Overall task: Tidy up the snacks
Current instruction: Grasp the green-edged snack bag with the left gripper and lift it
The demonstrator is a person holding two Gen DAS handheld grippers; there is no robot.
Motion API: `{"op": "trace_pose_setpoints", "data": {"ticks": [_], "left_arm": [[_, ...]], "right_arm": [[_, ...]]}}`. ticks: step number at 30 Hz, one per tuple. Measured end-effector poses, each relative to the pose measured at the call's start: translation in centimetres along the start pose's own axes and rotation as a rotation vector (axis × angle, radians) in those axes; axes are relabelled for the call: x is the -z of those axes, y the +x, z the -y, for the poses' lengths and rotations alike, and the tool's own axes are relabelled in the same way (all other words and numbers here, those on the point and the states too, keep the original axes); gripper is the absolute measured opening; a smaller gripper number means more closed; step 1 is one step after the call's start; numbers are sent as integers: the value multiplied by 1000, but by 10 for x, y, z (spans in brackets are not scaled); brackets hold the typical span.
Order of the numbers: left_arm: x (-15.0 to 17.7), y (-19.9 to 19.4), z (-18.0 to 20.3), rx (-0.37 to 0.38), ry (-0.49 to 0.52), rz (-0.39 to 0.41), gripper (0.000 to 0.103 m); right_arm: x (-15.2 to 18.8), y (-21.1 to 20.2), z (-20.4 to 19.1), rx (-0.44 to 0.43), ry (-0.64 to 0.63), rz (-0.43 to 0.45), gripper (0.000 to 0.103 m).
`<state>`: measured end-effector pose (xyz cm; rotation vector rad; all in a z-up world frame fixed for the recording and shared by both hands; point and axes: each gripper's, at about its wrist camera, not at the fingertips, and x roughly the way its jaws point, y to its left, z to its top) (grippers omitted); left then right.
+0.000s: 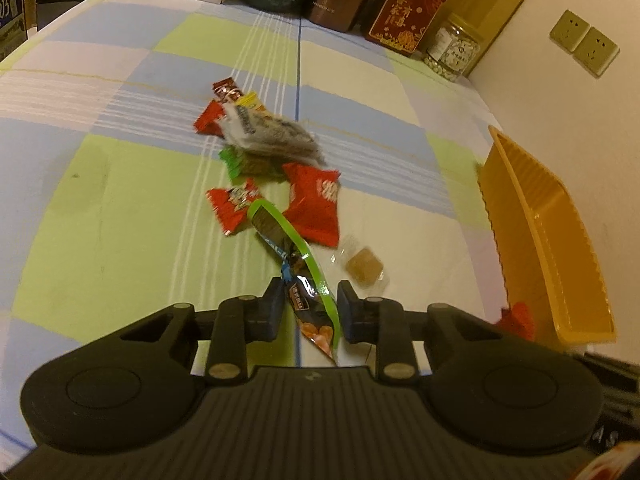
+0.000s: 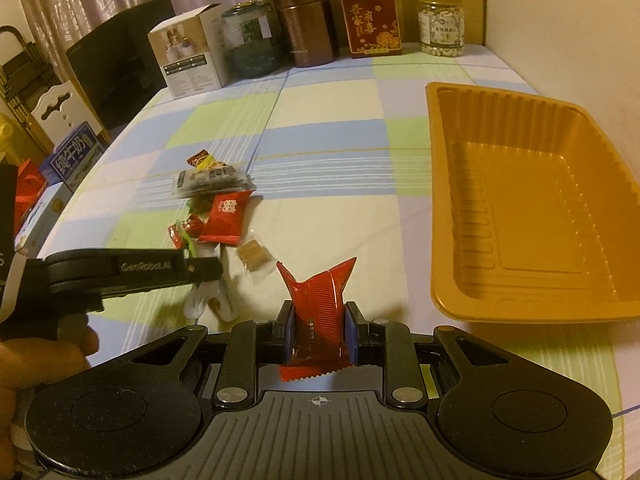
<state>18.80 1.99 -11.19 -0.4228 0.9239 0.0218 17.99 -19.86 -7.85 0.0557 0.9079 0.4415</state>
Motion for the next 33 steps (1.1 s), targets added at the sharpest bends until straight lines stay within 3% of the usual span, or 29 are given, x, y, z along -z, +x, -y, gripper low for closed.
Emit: {"op": "trace_pose_setpoints", "data": {"ticks": [20,33], "left_arm": [[14,-17,4,-66,113,-9,24],[11,-70,27,0,135,44,24]], "right_arm": [[7,-15,-6,8,21,11,25],[4,-58,-9,28,34,80,25]]}}
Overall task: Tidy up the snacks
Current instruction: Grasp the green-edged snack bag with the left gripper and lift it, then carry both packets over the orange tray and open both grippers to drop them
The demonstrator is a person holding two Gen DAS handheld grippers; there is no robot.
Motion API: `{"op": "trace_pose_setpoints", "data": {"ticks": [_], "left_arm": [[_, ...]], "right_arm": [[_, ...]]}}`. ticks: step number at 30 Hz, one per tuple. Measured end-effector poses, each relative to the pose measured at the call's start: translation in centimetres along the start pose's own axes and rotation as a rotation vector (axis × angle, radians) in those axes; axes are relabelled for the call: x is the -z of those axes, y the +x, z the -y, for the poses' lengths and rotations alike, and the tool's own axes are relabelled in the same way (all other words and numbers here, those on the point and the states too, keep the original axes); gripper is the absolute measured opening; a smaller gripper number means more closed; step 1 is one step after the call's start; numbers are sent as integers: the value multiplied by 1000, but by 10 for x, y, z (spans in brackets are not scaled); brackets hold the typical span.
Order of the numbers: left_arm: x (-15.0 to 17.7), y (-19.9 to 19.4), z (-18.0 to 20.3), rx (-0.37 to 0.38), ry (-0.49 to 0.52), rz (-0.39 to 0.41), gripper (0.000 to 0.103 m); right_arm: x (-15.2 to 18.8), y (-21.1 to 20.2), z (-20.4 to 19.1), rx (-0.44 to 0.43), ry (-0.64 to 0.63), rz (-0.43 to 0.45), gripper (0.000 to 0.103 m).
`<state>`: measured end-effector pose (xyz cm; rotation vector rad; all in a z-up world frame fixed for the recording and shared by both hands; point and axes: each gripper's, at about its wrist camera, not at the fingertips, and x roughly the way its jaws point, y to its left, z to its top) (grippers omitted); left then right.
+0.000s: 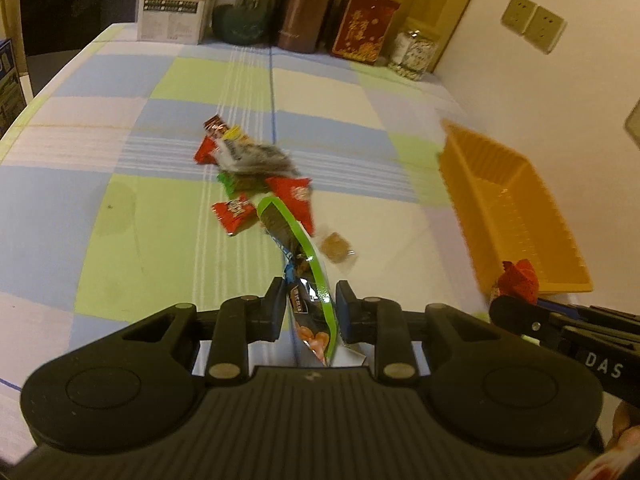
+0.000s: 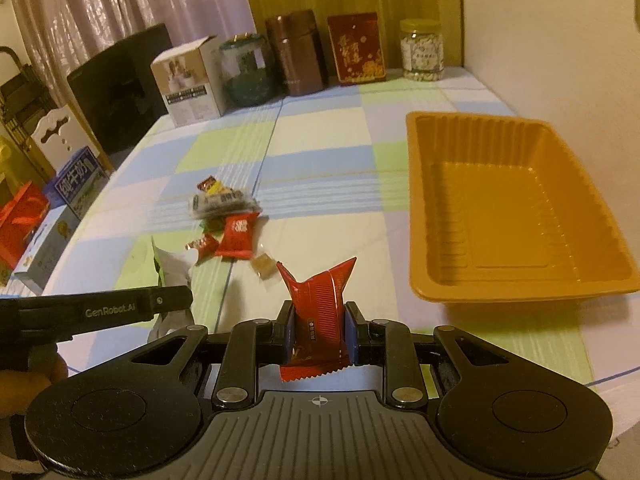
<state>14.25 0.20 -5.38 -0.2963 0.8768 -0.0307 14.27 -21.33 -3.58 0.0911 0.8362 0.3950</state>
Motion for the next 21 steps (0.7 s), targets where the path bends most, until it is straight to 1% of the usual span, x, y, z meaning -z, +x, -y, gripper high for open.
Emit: {"op": "trace_pose_setpoints", "data": {"ticks": [6,11,15,21], "left_arm": [[-4,-18,23,49,29,24,24],[-11,-26,49,96,64,37,24],[-16,-26,75,133,107,41,24],[-26,-14,117,184,168,32,24]], "right_arm": [[-2,-23,6,22,18,37,25],[-4,-41,21,45,48,61,25],[-9,-52,39,73,79,82,25],[-18,-62,72,119,121,106,25]]}}
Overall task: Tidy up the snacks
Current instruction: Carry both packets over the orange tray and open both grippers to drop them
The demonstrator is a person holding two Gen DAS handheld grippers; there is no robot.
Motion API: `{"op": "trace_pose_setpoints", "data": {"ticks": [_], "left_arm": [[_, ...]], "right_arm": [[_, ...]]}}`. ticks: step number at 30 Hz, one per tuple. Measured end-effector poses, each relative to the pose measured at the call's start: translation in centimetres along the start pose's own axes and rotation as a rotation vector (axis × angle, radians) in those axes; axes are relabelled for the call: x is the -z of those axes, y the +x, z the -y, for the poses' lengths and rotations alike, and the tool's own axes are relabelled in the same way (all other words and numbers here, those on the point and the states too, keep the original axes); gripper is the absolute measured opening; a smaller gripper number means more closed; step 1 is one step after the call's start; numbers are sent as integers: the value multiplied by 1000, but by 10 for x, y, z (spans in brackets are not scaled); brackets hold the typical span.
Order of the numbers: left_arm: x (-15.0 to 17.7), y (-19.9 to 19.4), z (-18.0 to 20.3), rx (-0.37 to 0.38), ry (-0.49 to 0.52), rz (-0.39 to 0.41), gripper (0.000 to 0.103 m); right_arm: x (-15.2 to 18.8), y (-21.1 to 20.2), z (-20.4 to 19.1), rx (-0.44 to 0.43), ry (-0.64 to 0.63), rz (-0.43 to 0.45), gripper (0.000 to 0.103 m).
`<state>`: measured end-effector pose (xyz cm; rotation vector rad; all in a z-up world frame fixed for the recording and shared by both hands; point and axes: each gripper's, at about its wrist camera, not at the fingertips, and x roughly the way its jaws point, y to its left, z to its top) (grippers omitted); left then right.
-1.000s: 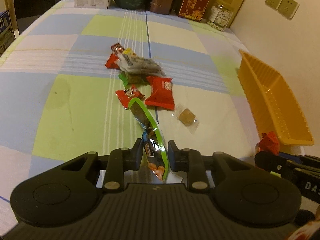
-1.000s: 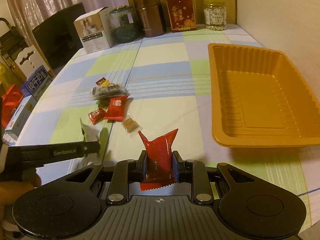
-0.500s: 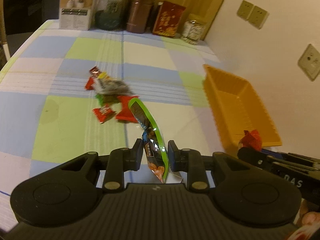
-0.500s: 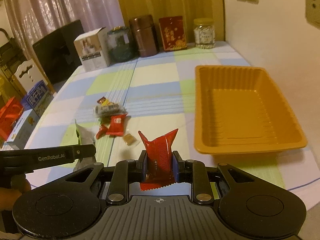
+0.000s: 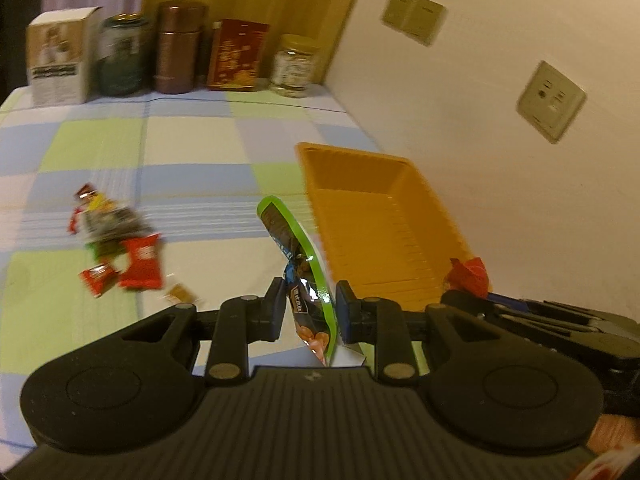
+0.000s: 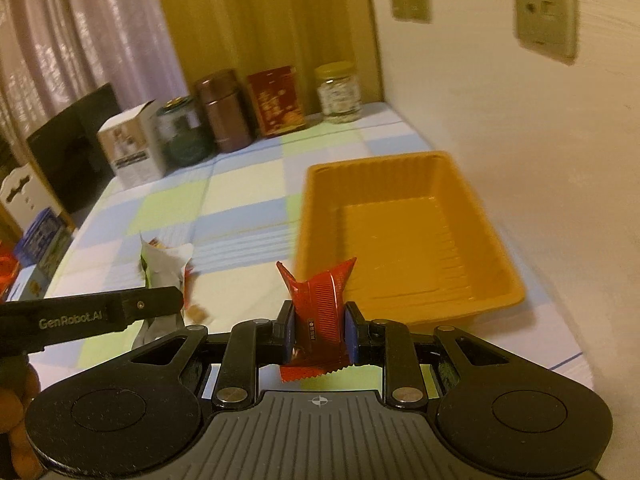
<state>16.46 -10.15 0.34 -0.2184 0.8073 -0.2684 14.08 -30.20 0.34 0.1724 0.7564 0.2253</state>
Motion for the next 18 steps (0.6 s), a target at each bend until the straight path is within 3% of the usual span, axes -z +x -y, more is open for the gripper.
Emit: {"op": "trace_pose_setpoints", "data": {"ticks": [11,18], "left_arm": [[-19,40,49,62,78,-29,24],[-31,68,61,63,95,-47,24]], "right_arm": [[-22,13,50,43,44,18,25],[-38,33,73,50,69,22,25]]}}
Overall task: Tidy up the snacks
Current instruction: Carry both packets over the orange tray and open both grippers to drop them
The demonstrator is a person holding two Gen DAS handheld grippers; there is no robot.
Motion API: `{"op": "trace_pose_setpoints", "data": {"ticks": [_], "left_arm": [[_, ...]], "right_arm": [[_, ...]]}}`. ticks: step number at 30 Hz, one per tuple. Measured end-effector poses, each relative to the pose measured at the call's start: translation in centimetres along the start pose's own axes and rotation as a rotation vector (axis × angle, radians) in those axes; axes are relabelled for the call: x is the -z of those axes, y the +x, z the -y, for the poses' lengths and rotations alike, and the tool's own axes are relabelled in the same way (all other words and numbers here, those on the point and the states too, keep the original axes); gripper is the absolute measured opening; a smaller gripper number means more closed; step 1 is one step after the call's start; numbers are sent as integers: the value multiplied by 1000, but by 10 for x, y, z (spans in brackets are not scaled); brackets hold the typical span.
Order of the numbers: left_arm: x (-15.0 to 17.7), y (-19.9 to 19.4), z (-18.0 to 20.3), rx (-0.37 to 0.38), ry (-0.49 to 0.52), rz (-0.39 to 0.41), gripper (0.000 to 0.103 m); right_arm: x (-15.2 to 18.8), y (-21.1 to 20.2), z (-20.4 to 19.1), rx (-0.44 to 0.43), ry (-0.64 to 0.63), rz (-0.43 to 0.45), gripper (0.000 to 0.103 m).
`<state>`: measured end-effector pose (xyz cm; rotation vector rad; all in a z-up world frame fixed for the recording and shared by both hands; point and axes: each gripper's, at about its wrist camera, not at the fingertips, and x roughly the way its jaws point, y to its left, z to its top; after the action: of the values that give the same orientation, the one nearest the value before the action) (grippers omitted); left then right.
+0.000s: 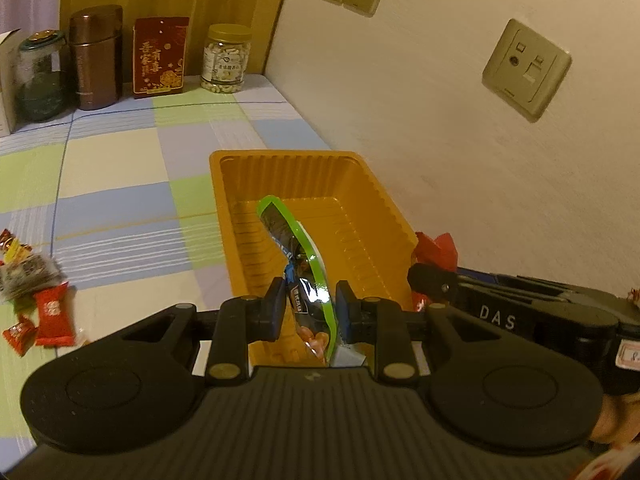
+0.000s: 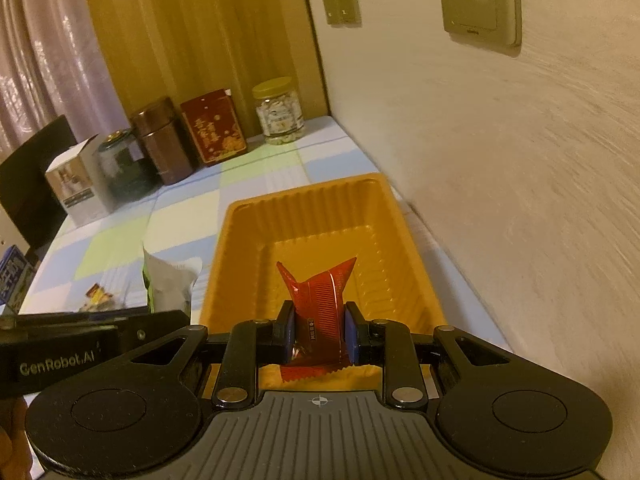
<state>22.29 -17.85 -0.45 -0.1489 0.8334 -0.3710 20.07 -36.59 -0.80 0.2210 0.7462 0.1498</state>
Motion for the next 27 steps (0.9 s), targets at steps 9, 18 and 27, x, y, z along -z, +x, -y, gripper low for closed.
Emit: {"op": "trace_pose_setpoints", "data": {"ticks": [9,18,27], "left_arm": [[-6,34,5,-22,41,-26,24],[-3,60,8,-38,70,-52,26],[1,40,-9,-43,34,-19,32]], "right_arm": [[-9,26,11,2,16,-19,25],[-10,37,19,5,43,-30,25],[-11,39,19,4,45,-35,25]]}}
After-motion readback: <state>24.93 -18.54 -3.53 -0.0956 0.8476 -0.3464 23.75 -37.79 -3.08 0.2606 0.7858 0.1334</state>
